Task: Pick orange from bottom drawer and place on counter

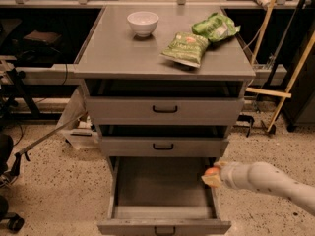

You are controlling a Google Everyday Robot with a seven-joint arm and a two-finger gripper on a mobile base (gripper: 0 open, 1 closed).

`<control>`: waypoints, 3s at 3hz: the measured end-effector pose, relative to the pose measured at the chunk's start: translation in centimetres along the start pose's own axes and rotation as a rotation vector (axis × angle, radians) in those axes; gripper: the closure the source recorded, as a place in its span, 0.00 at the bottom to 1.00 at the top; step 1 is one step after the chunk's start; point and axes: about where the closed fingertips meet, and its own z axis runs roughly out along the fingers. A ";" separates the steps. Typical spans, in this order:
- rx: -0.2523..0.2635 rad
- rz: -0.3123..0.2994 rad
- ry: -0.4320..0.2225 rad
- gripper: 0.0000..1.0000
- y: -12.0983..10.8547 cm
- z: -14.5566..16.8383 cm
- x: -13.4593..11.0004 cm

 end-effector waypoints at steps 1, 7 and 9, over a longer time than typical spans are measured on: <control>0.025 -0.091 -0.074 1.00 -0.3 -10.6 -5.5; 0.172 -0.221 -0.459 1.00 -5.0 -41.6 -33.8; 0.184 -0.105 -0.432 1.00 -11.5 -43.3 -43.0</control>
Offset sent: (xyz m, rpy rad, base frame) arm -0.0528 -0.0886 0.3345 0.0521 -0.2680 -0.0010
